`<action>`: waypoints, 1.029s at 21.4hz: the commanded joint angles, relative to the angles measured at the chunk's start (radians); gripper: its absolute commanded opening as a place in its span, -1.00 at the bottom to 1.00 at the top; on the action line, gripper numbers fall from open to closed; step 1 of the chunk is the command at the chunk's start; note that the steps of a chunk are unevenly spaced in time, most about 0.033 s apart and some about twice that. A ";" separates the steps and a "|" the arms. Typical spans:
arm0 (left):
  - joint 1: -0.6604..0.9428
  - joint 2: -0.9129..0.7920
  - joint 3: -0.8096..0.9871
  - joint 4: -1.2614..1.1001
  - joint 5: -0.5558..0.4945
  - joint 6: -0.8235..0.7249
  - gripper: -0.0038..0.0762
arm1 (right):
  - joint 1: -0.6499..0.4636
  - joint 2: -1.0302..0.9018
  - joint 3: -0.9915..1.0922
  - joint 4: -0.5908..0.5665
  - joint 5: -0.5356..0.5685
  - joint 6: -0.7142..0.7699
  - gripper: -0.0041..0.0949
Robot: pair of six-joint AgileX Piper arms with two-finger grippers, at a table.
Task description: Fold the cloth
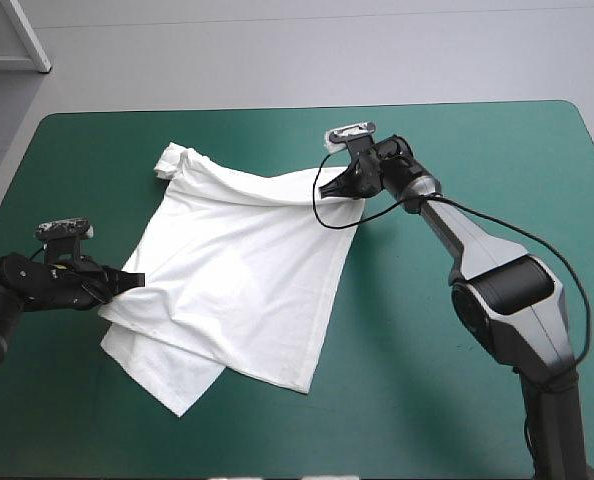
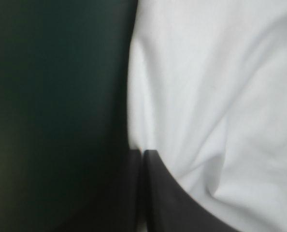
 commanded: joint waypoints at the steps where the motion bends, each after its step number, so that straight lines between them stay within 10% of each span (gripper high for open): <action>1: -0.006 -0.061 -0.100 -0.018 -0.001 0.000 -0.93 | -0.006 -0.212 -0.034 -0.041 -0.005 -0.006 -0.95; 22: -0.006 -0.201 -1.036 0.168 0.273 -0.060 -0.93 | -0.006 -1.083 -0.032 -0.180 -0.043 -0.030 -0.95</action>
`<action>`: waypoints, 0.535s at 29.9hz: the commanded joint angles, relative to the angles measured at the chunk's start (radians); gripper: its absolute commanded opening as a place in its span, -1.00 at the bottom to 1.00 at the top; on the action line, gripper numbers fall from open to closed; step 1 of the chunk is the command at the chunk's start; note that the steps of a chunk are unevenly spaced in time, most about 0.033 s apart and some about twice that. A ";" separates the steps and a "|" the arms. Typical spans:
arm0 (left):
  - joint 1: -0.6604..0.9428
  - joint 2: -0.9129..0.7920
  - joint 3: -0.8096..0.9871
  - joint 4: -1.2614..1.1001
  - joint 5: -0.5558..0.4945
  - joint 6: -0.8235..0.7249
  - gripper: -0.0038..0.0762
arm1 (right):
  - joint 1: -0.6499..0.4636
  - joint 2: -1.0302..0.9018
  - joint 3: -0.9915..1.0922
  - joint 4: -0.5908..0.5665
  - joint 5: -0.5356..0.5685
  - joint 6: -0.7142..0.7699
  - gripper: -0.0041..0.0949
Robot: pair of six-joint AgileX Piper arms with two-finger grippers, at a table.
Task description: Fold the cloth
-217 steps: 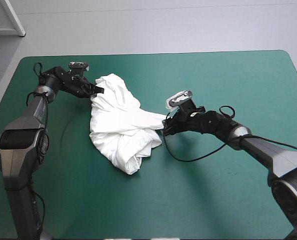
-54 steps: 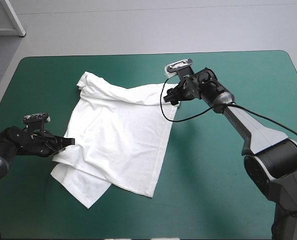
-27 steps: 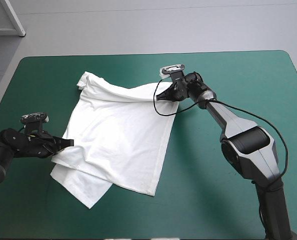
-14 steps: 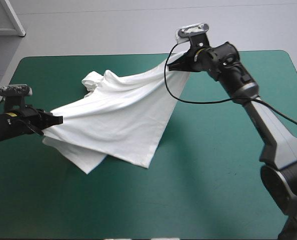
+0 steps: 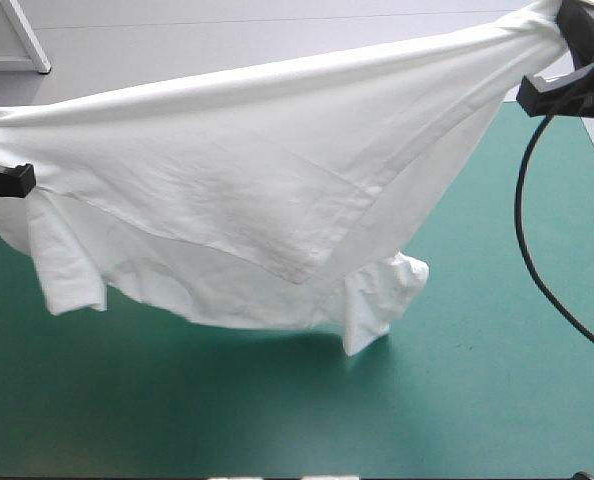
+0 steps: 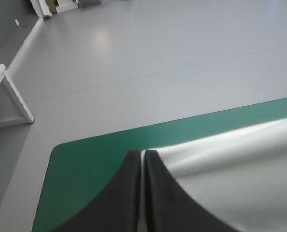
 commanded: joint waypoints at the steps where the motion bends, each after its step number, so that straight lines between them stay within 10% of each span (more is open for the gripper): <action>1: 0.001 -0.007 -0.046 0.019 -0.080 -0.009 -0.93 | -0.006 -0.024 -0.027 -0.060 -0.114 -0.032 -0.95; 16: 0.001 0.286 0.059 -0.129 -0.155 0.076 -0.93 | -0.006 0.373 -0.027 -0.113 -0.183 -0.018 -0.95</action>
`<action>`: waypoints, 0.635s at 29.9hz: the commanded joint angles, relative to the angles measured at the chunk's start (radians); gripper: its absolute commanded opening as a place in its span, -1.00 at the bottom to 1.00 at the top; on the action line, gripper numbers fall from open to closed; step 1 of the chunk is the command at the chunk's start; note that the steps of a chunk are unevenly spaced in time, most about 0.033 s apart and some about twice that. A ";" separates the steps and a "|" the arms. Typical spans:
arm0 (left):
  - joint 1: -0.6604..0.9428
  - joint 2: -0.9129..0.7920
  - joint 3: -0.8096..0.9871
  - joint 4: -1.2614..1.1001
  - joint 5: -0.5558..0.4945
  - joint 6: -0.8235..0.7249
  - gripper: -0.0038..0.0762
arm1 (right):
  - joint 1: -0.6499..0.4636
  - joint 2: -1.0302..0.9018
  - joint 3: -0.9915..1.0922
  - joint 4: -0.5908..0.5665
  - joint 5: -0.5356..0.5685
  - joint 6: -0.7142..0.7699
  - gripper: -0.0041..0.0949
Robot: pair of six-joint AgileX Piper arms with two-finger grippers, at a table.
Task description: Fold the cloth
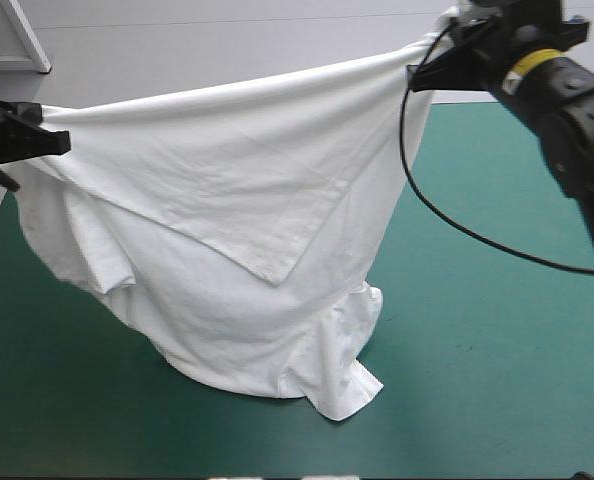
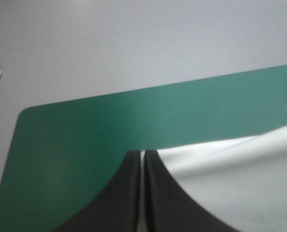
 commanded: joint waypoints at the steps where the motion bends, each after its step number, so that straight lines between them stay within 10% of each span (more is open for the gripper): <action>1: 0.001 0.098 0.042 -0.088 -0.154 0.054 -0.93 | -0.006 0.102 -0.023 -0.087 -0.145 0.021 -0.95; 10: 0.001 0.459 0.074 -0.139 -0.486 0.108 -0.93 | -0.006 0.442 -0.023 -0.404 -0.330 0.313 -0.95; 19: -0.021 0.755 0.046 -0.602 -0.653 0.557 -0.93 | -0.008 0.588 -0.022 -0.711 -0.375 0.542 -0.95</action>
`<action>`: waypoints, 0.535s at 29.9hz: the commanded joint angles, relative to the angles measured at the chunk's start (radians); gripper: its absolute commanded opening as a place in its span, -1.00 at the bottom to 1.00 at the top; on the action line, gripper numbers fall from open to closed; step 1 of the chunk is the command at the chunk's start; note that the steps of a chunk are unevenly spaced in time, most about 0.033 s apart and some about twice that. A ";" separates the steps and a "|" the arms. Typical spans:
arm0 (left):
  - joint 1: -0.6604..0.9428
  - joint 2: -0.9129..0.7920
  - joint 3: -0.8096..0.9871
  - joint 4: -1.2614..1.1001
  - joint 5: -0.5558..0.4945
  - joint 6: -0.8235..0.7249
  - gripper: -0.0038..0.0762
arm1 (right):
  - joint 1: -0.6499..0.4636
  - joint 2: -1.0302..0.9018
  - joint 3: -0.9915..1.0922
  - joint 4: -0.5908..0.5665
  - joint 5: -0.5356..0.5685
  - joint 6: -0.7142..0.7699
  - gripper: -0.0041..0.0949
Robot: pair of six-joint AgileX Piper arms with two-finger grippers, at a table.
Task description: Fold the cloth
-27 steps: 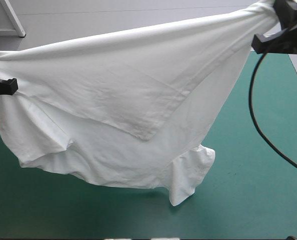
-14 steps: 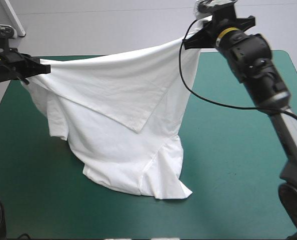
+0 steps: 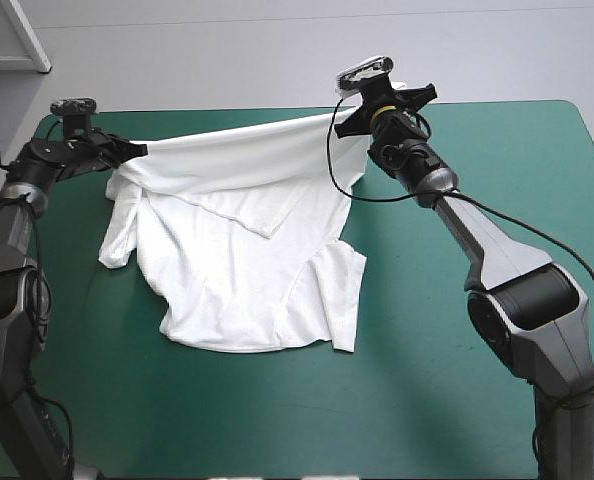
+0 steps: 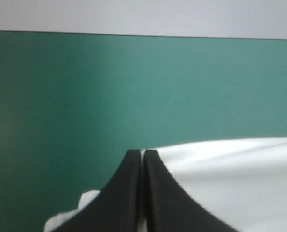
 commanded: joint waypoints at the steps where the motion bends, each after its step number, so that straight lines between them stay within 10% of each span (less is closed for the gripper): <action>1: -0.023 0.018 -0.063 -0.203 -0.047 0.202 -0.92 | -0.010 -0.055 -0.033 -0.157 -0.048 0.119 -0.95; 5: -0.045 0.039 -0.090 -0.219 -0.032 0.236 -0.49 | -0.021 -0.054 -0.035 -0.133 -0.043 0.218 -0.87; 11: -0.052 0.002 -0.112 -0.192 -0.021 0.240 0.58 | -0.040 -0.067 -0.035 0.016 0.005 0.118 0.38; 16: -0.051 -0.098 -0.114 -0.081 0.079 0.134 0.56 | -0.029 -0.140 -0.035 0.024 0.170 0.116 0.75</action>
